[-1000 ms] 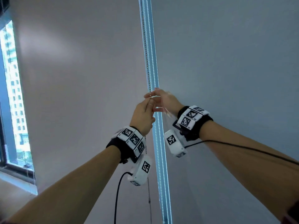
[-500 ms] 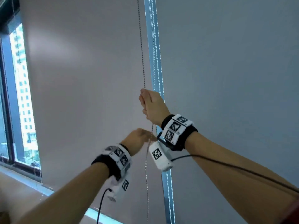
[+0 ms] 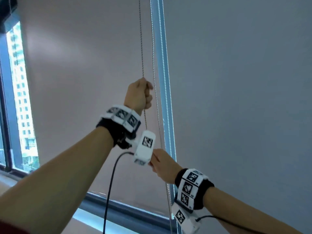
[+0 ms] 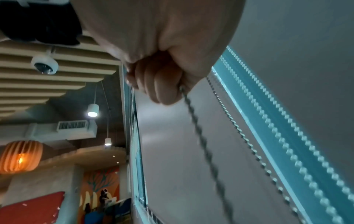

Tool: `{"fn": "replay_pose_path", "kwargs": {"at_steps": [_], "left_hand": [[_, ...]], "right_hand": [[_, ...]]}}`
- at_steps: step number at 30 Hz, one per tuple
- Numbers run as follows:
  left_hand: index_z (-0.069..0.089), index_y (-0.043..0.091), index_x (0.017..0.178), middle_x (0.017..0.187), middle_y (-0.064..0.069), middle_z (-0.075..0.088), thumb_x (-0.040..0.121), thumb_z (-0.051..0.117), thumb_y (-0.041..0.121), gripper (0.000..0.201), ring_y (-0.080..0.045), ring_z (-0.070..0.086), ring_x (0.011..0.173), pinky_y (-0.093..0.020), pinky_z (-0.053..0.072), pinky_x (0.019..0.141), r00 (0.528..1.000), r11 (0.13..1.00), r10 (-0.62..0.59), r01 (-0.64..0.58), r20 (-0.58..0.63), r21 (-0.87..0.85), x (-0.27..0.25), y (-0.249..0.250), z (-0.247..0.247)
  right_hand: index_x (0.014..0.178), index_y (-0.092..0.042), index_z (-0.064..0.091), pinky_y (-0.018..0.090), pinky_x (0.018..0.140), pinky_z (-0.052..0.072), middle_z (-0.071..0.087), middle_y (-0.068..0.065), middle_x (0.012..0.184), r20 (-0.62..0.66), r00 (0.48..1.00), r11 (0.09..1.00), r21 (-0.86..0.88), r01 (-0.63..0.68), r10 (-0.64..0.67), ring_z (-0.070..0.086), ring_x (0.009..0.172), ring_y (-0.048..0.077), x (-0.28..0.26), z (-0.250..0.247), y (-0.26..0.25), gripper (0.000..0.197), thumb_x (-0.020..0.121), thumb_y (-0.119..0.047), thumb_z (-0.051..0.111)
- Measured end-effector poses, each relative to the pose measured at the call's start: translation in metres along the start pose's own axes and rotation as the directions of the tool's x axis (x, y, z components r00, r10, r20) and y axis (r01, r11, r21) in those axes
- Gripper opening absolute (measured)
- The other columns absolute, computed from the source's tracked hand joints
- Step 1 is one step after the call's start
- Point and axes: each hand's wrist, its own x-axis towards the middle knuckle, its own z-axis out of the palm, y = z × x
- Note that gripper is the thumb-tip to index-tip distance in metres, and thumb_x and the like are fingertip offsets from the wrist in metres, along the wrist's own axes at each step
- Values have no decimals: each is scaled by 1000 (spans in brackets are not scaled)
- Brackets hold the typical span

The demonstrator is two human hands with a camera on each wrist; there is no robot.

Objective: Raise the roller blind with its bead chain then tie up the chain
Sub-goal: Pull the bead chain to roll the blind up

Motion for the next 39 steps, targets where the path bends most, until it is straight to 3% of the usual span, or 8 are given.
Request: {"fn": "replay_pose_path", "kwargs": {"at_steps": [4, 12, 16, 21, 27, 34, 37, 39], "left_hand": [[39, 16, 65, 52, 2, 26, 97, 31, 11, 34, -8, 17, 37, -15, 15, 40, 999, 993, 35, -35, 5, 111, -30, -32, 3], [45, 4, 74, 52, 1, 24, 102, 34, 19, 33, -6, 19, 36, -16, 16, 41, 979, 982, -190, 188, 79, 27, -100, -111, -2], [54, 12, 65, 48, 0, 51, 95, 42, 6, 33, -13, 43, 37, -21, 34, 39, 935, 956, -292, 281, 201, 81, -108, -130, -8], [64, 4, 88, 80, -14, 67, 95, 32, 19, 36, -26, 63, 70, -41, 48, 76, 936, 960, -276, 278, 220, 25, -58, -90, -23], [55, 4, 117, 86, -11, 67, 100, 26, 39, 48, -25, 66, 79, -33, 52, 71, 952, 991, -86, 111, 294, -69, -5, 7, -15], [41, 15, 70, 44, 12, 31, 102, 27, 15, 35, -5, 19, 36, -14, 16, 37, 994, 996, 91, -92, 57, 22, 10, 19, -2], [40, 16, 68, 45, 10, 31, 102, 28, 15, 36, -5, 21, 34, -15, 14, 38, 989, 986, 124, -132, 77, 99, -2, 4, 3], [41, 14, 69, 40, 12, 37, 102, 31, 16, 35, -3, 29, 31, -14, 21, 34, 992, 981, 106, -116, 74, 153, -12, -12, 1]], "right_hand": [[70, -14, 67, 15, 53, 45, 57, 4, 61, 234, 959, 975, 117, -191, 160, 50, 52, 6, 26, -30, -11, 40, 95, 3, 40], [101, -2, 60, 32, 66, 48, 61, 12, 74, -58, 998, 640, 768, 20, 38, 62, 66, 24, 86, -101, -89, 32, 93, -12, 30], [64, -17, 42, 14, 37, 17, 26, -5, 46, -341, 938, 818, 556, 148, 63, 20, 31, 6, 94, -86, -105, 43, 104, -30, 31], [63, -19, 36, 18, 36, 22, 27, -5, 51, -392, 917, 939, 281, 199, -78, 23, 35, 2, 66, -62, -79, 42, 104, -24, 34], [64, -14, 37, 17, 37, 24, 28, -5, 53, -257, 963, 971, 195, 138, -85, 25, 38, 6, 32, -39, -52, 43, 105, -28, 31], [76, -11, 68, 25, 49, 41, 45, 12, 60, 99, 995, 933, 359, -14, -23, 42, 48, 16, 19, -27, -16, 38, 99, -27, 43], [113, 9, 59, 38, 85, 52, 60, 23, 97, 44, 999, 819, 574, -3, -27, 58, 85, 31, 51, -64, -46, 43, 84, -20, 46], [113, 3, 57, 34, 77, 47, 56, 14, 85, -64, 995, 699, 708, 102, -81, 54, 76, 24, 76, -91, -78, 35, 88, -18, 41]]}}
